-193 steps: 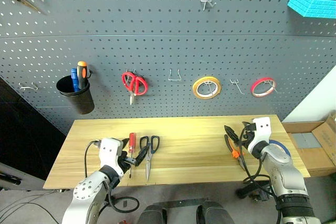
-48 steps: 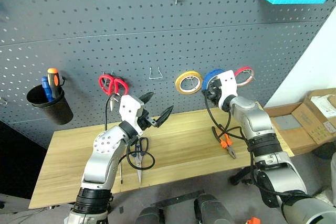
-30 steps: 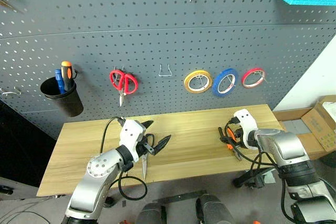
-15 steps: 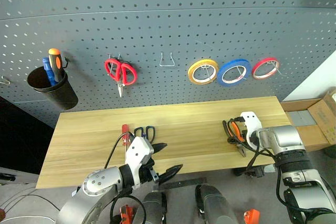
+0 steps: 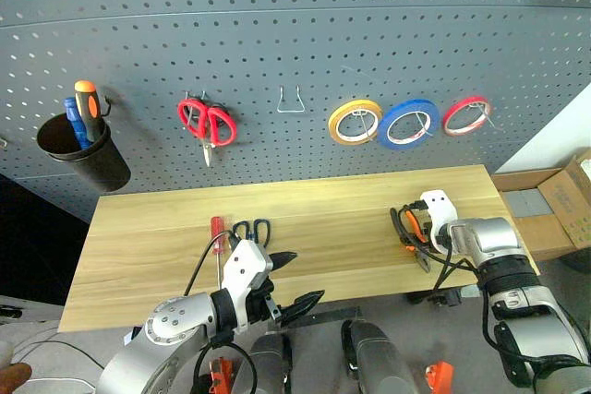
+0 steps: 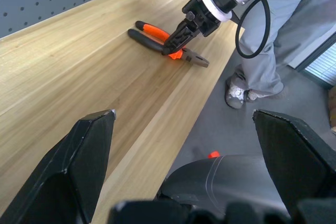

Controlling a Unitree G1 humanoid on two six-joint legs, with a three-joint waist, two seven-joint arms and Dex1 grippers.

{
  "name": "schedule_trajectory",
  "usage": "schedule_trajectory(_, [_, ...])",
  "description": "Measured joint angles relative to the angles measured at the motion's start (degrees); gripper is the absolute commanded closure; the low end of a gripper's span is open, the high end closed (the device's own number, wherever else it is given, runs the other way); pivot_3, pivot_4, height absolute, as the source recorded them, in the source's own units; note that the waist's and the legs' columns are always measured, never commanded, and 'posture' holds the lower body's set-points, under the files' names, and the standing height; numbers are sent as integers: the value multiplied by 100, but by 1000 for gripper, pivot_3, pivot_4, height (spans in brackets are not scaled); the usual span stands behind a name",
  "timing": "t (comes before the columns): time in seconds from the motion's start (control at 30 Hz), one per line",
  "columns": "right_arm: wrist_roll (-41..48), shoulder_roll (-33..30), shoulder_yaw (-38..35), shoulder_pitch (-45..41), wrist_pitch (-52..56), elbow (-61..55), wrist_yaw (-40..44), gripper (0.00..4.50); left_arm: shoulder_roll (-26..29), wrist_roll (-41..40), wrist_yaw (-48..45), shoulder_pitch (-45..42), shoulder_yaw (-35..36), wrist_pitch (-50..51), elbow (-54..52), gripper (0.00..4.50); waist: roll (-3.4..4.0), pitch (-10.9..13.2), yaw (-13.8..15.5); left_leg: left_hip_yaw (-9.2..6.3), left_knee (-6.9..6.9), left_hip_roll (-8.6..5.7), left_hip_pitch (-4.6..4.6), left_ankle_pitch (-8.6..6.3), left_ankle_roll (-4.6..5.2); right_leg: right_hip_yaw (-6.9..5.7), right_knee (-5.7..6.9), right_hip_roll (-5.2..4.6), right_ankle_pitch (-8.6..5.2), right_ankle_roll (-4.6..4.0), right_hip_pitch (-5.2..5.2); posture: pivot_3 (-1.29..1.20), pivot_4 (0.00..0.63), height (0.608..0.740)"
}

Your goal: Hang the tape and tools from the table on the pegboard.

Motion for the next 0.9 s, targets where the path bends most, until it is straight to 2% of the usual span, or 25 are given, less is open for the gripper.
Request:
schedule_trajectory(0.03, [-7, 0, -1, 1, 2, 6, 6, 2040, 0, 0, 15, -18, 5, 4, 0, 0, -1, 1, 0, 0, 0, 0, 0, 0, 0, 0, 0, 0, 0, 0, 0, 3, 311, 740])
schedule_trajectory(0.07, [-6, 4, 1, 2, 7, 2, 19, 2216, 0, 0, 25, -41, 13, 8, 0, 0, -1, 1, 0, -1, 0, 0, 0, 0, 0, -1, 0, 0, 0, 0, 0, 2, 312, 740])
schedule_trajectory(0.37, [-102, -145, 240, 108, 286, -309, 320, 2252, -9, -1, 26, -258, 38, -12, 99, 0, -1, 0, 24, -9, -2, 1, -2, -1, -2, -9, -3, 0, 0, 0, 0, -13, 272, 740])
schedule_trajectory(0.47, [65, -439, 638, 462, 484, -1082, 932, 2256, -55, -8, 31, -407, 147, -51, 266, 0, 4, -2, 55, -17, -2, 1, -24, -1, -3, -17, -4, 0, -1, 2, -14, -25, 242, 740])
schedule_trajectory(0.57, [371, -777, 993, 814, 478, -2144, 1713, 2257, -167, -19, 38, -544, 333, -190, 439, 0, 13, -14, 78, -15, 9, 0, -90, 4, -12, -17, 11, 0, 2, 5, -90, -25, 192, 740])
schedule_trajectory(0.67, [812, -1127, 1160, 958, 238, -3326, 2531, 2257, -313, -17, 100, -689, 664, -486, 781, 0, 39, -45, 87, -10, 7, 2, -95, 8, -21, -18, 11, 4, 3, 7, -103, -15, 152, 740])
schedule_trajectory(0.77, [1164, -901, 1126, 593, 120, -3734, 2833, 2257, -521, -2, 270, -896, 1042, -877, 1112, 0, 25, -119, 89, -9, 7, 6, -91, 12, -30, -17, 14, 9, 5, 7, -100, 3, 125, 740])
schedule_trajectory(0.9, [1630, -69, 630, 34, -571, -3775, 2899, 2258, -866, 117, 487, -979, 1265, -1478, 1387, 0, -8, -248, 138, -4, 8, -3, -94, 20, -45, -13, 7, 3, 10, 11, -99, 21, 112, 740])
